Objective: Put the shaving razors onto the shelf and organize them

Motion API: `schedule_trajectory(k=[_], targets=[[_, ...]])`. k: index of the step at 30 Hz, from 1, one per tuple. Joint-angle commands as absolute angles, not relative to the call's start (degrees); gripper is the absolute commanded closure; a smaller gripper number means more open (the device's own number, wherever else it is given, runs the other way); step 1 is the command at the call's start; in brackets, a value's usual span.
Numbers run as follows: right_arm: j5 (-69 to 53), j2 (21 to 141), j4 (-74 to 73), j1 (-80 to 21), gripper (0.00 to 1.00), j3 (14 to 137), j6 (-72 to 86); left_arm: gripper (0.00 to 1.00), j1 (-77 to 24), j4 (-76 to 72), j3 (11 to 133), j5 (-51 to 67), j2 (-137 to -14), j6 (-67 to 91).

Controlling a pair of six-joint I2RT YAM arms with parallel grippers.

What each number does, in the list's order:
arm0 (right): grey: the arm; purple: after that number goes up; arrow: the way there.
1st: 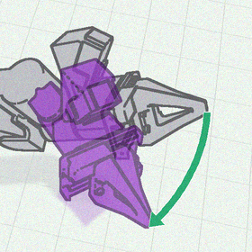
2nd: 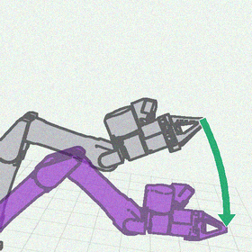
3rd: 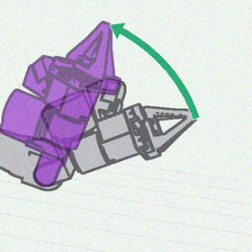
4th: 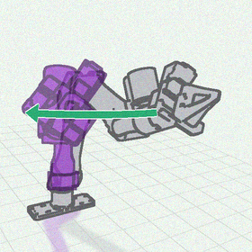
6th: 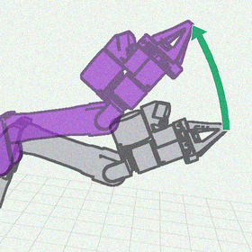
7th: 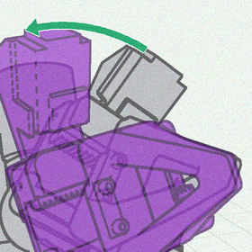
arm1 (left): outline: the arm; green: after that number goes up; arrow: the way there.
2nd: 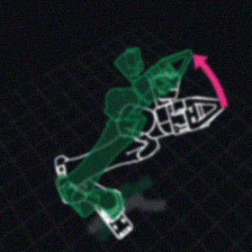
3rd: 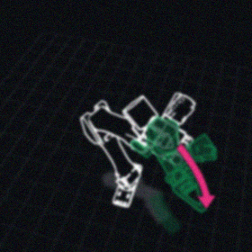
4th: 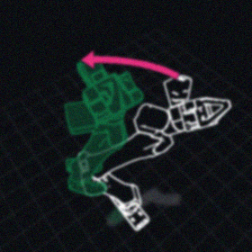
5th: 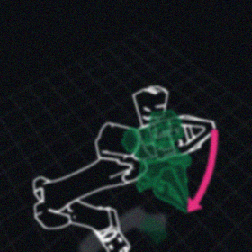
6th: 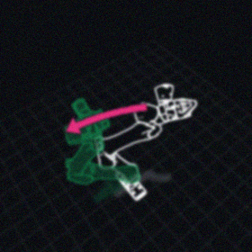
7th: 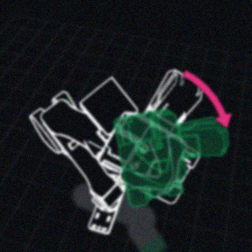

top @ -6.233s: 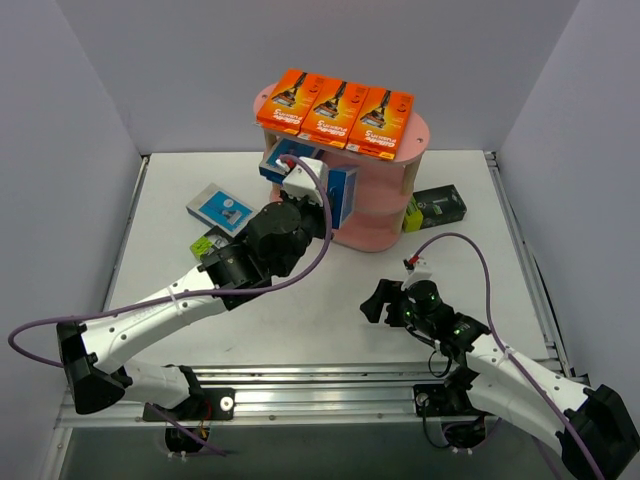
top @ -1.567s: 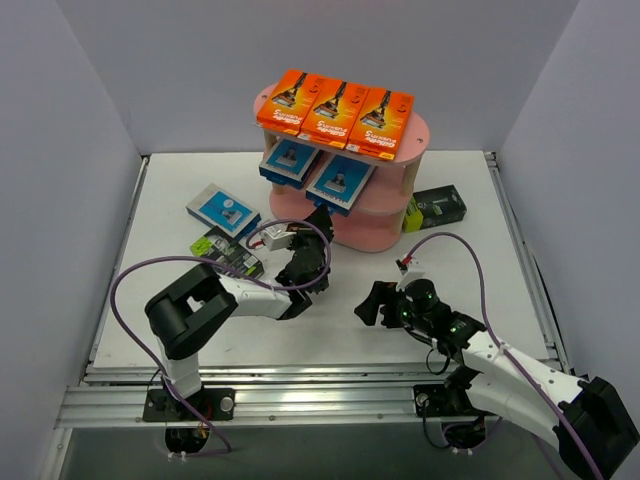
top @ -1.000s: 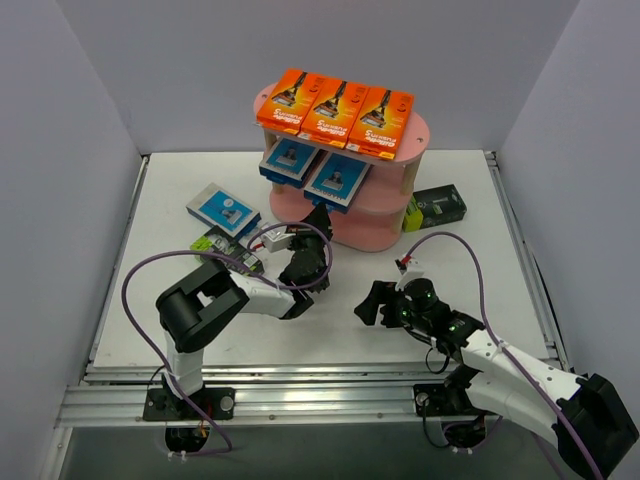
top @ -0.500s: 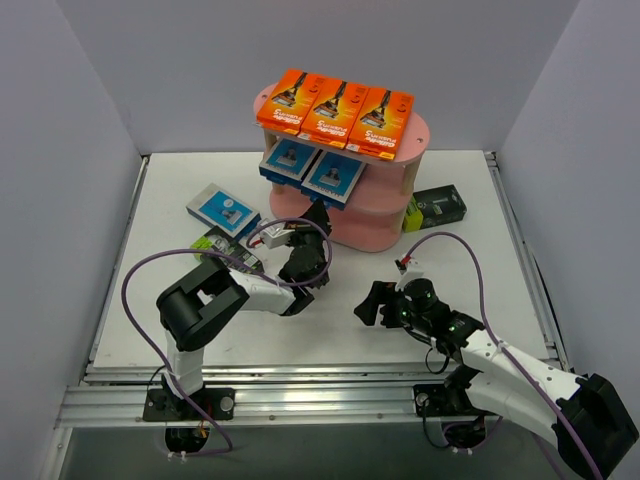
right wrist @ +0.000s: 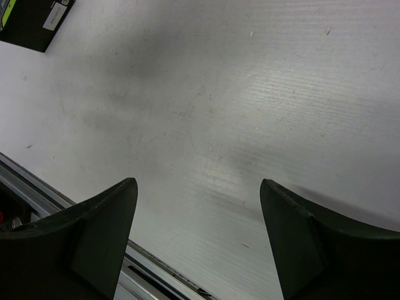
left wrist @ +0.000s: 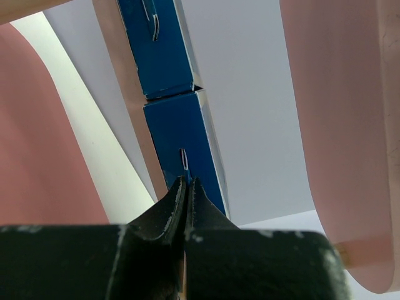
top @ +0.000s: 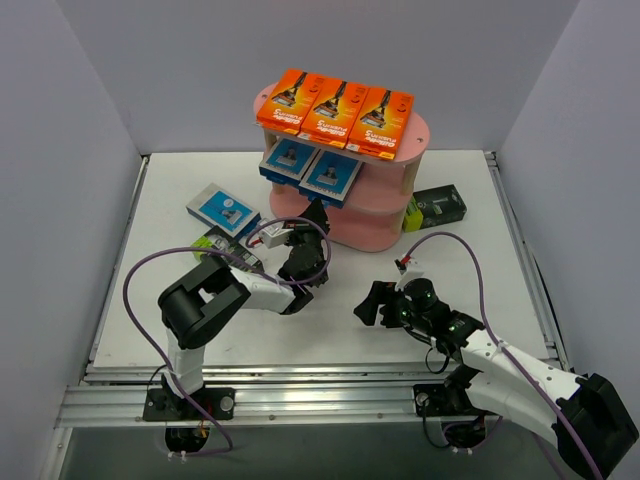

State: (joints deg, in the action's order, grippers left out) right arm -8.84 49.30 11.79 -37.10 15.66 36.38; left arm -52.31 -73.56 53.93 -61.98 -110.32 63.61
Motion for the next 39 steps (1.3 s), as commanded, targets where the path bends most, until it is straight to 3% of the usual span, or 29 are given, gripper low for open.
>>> schedule_trajectory(k=[1, 39], targets=[[-9.1, 49.6, 13.1, -36.7, 0.25, 16.9, 35.9, 0.98, -51.7, -74.4, 55.0, -62.1, -111.4, 64.4], [-8.9, 49.6, 13.4, -36.7, 0.25, 16.6, 36.0, 0.98, -50.3, -73.1, 56.3, -59.1, -113.0, 66.3]])
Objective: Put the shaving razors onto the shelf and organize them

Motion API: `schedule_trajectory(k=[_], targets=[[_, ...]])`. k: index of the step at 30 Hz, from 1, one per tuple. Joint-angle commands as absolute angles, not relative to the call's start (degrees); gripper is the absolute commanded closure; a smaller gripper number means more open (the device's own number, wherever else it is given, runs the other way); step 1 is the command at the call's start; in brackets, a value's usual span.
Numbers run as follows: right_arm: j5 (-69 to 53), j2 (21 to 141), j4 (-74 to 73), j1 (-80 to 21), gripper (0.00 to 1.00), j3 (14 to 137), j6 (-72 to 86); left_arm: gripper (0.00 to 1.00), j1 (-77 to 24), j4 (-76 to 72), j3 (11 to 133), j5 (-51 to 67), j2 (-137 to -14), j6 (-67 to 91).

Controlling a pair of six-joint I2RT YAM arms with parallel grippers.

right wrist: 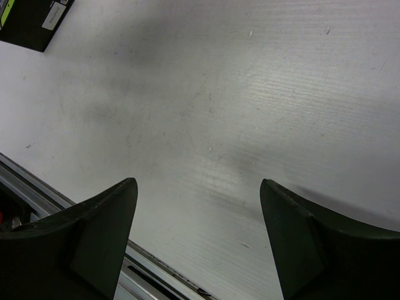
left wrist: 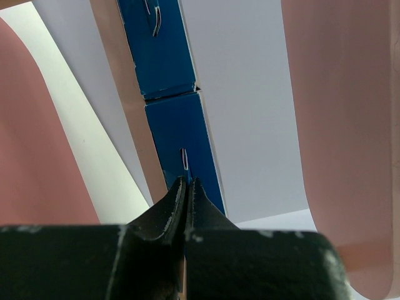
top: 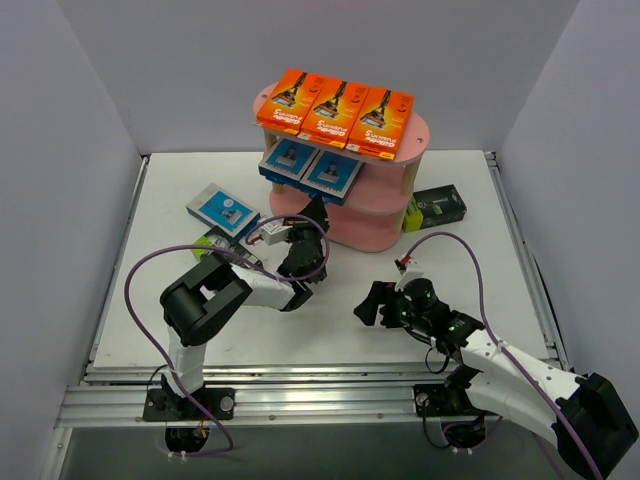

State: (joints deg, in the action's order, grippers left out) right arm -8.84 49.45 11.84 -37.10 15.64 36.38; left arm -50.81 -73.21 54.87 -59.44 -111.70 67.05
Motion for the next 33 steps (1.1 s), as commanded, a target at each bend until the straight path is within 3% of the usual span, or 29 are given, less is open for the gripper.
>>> schedule_trajectory(k=[1, 9, 13, 17, 33], targets=[[-9.0, 49.5, 13.4, -36.7, 0.25, 16.6, 36.0, 0.98, -50.2, -73.1, 56.4, -59.1, -113.0, 66.3], [-8.9, 49.7, 13.5, -36.7, 0.25, 16.6, 35.9, 0.98, -50.0, -73.6, 56.2, -59.0, -112.9, 66.3], [-8.9, 49.6, 13.5, -36.7, 0.25, 16.6, 35.9, 0.81, -49.9, -73.7, 56.2, -58.5, -113.3, 66.9], [-8.9, 49.7, 13.5, -36.7, 0.25, 16.6, 36.0, 0.72, -49.8, -73.8, 55.6, -58.6, -113.0, 67.0], [-8.4, 49.5, 13.3, -36.7, 0.25, 16.4, 35.9, 0.61, -49.1, -77.0, 52.9, -55.4, -110.0, 64.9]])
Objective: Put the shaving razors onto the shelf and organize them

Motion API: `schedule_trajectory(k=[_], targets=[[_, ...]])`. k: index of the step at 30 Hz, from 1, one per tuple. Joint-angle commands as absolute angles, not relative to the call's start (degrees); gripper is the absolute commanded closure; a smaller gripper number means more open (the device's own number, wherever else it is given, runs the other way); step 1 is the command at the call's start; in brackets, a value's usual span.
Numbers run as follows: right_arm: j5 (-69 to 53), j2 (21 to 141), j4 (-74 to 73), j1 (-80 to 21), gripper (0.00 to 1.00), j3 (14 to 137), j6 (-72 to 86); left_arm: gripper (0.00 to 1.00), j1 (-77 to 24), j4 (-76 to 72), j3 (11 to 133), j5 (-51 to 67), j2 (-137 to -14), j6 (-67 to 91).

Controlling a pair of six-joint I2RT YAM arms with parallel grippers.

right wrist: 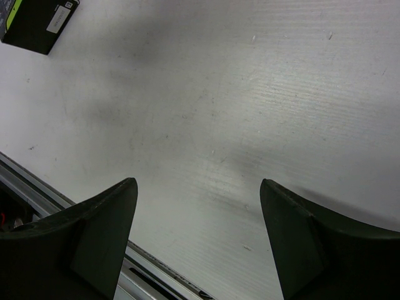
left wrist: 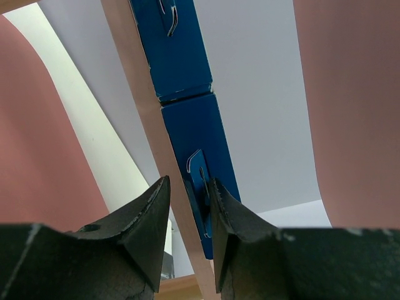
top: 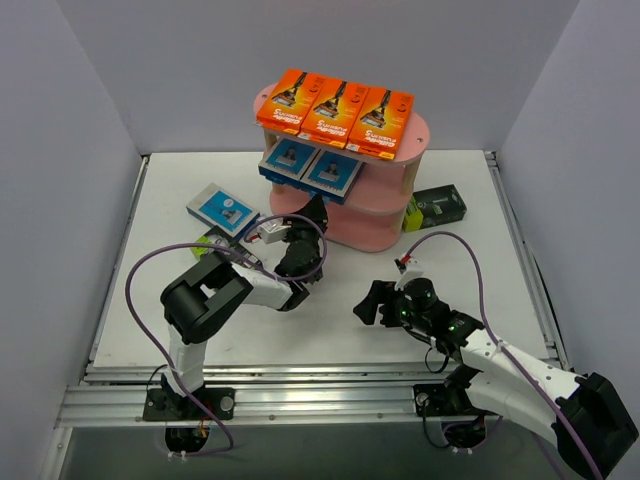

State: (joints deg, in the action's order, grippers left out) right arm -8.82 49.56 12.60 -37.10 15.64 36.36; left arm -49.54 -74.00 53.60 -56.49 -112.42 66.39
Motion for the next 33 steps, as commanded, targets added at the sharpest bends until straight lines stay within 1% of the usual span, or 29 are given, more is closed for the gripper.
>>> schedule_trajectory(k=[1, 23, 29, 33], targets=[[-8.4, 49.4, 13.3, -36.7, 0.25, 16.4, 35.8, 0.61, -49.1, -76.9, 52.7, -55.3, -109.8, 64.8], [-8.0, 49.1, 13.2, -36.7, 0.25, 16.5, 35.9, 0.6, -49.0, -76.6, 51.2, -54.2, -106.7, 64.5], [-7.9, 49.0, 13.1, -36.7, 0.25, 16.5, 35.9, 0.56, -49.0, -78.9, 50.4, -52.5, -106.1, 63.5], [-7.7, 48.8, 13.0, -36.7, 0.25, 16.4, 36.0, 0.5, -49.0, -77.3, 48.3, -51.3, -101.5, 61.9]])
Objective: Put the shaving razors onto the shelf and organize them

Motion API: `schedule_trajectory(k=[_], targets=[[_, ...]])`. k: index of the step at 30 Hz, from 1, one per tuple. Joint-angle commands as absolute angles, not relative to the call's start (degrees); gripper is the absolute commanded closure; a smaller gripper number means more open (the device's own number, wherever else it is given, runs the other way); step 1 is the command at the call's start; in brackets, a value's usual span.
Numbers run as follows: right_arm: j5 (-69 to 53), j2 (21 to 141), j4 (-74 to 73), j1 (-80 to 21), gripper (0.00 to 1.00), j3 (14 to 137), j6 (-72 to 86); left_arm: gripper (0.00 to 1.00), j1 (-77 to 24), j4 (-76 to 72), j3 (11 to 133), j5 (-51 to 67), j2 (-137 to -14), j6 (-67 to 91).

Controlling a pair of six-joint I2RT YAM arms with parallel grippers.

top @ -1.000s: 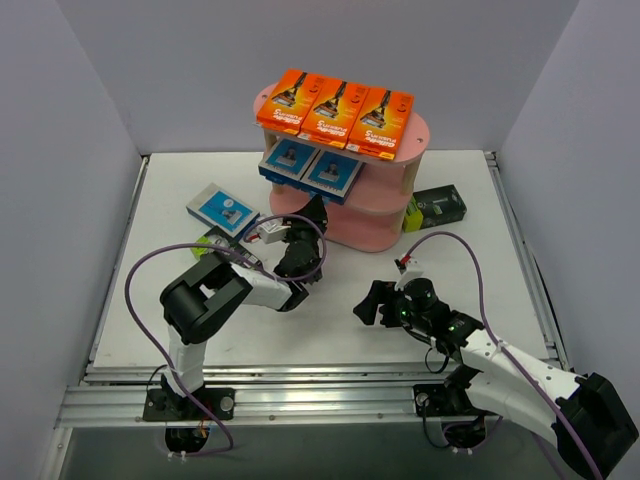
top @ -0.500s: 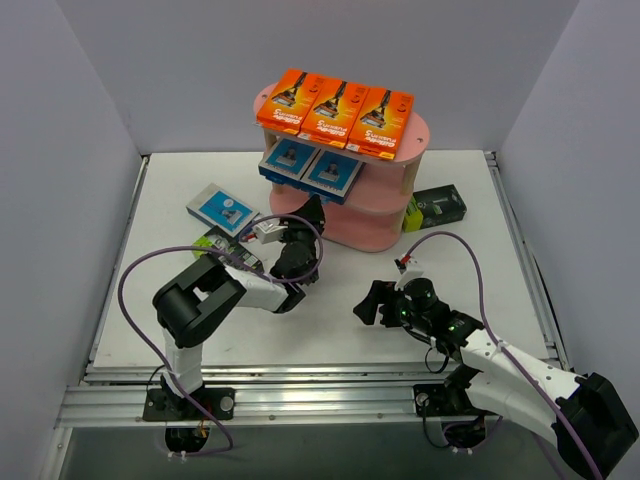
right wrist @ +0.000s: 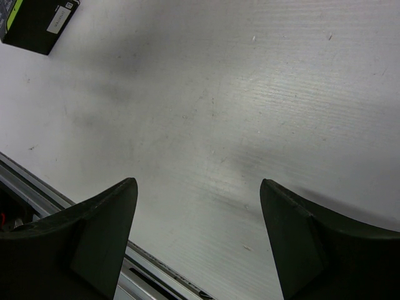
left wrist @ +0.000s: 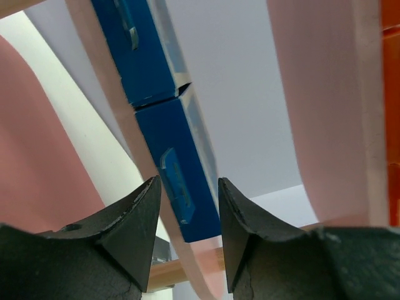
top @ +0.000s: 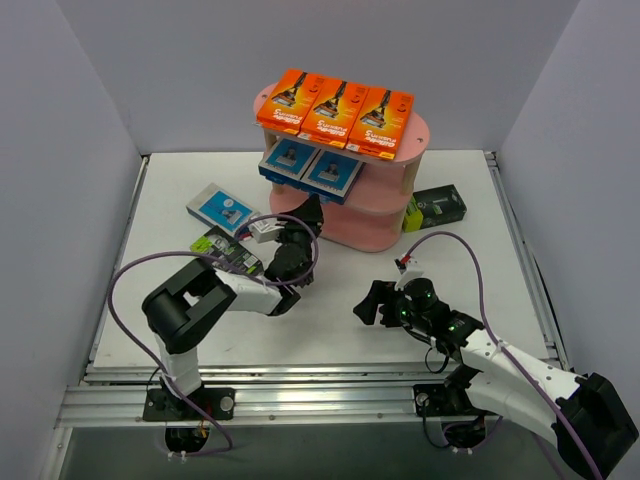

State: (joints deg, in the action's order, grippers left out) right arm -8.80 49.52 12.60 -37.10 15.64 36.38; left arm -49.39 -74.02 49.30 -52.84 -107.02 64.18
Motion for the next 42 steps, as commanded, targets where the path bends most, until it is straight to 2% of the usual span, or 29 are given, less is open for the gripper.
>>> schedule_trajectory(k=[1, 5, 9, 12, 13, 18, 19, 23, 25, 28, 32, 37, 42], targets=[[-7.7, 48.6, 13.0, -36.7, 0.25, 16.4, 36.0, 0.5, -49.0, -76.7, 47.7, -50.7, -100.3, 61.1], [-7.6, 48.6, 12.9, -36.7, 0.25, 16.4, 36.0, 0.42, -48.9, -69.8, 44.9, -50.1, -93.5, 59.8], [-7.2, 48.4, 12.7, -36.8, 0.25, 16.4, 36.1, 0.4, -48.9, -64.4, 41.1, -49.7, -84.9, 58.4], [-6.9, 47.9, 12.6, -36.9, 0.25, 16.3, 36.3, 0.39, -48.5, -54.0, 39.5, -48.0, -77.5, 58.5], [-6.6, 47.7, 12.6, -36.9, 0.25, 16.3, 36.4, 0.39, -48.0, -45.9, 40.0, -47.3, -75.7, 59.4], [-5.9, 47.8, 12.1, -36.9, 0.25, 16.4, 36.6, 0.39, -45.4, -29.6, 41.0, -40.0, -65.0, 57.6], [-5.7, 47.6, 12.0, -36.8, 0.25, 16.5, 36.6, 0.39, -44.6, -21.9, 41.6, -38.9, -63.4, 57.3], [-4.8, 46.5, 11.4, -36.9, 0.25, 16.3, 37.2, 0.39, -35.6, -9.7, 42.8, -28.0, -56.6, 55.9], [-4.4, 46.1, 11.4, -37.1, 0.25, 16.1, 37.5, 0.39, -31.0, -3.5, 44.2, -17.3, -55.8, 54.8], [-3.8, 46.7, 11.3, -37.2, 0.25, 16.4, 37.7, 0.39, -24.8, 4.4, 47.5, -10.0, -55.0, 50.6], [-3.4, 46.9, 11.2, -37.2, 0.25, 16.4, 38.0, 0.38, -19.7, 11.0, 50.4, -6.6, -55.9, 46.2], [-3.5, 46.8, 11.6, -37.3, 0.26, 16.4, 37.8, 0.39, -14.1, 12.2, 47.8, -2.4, -57.7, 47.4], [-3.3, 45.9, 10.7, -37.2, 0.27, 16.4, 38.0, 0.39, -10.9, 12.8, 46.1, -6.4, -59.5, 47.8]])
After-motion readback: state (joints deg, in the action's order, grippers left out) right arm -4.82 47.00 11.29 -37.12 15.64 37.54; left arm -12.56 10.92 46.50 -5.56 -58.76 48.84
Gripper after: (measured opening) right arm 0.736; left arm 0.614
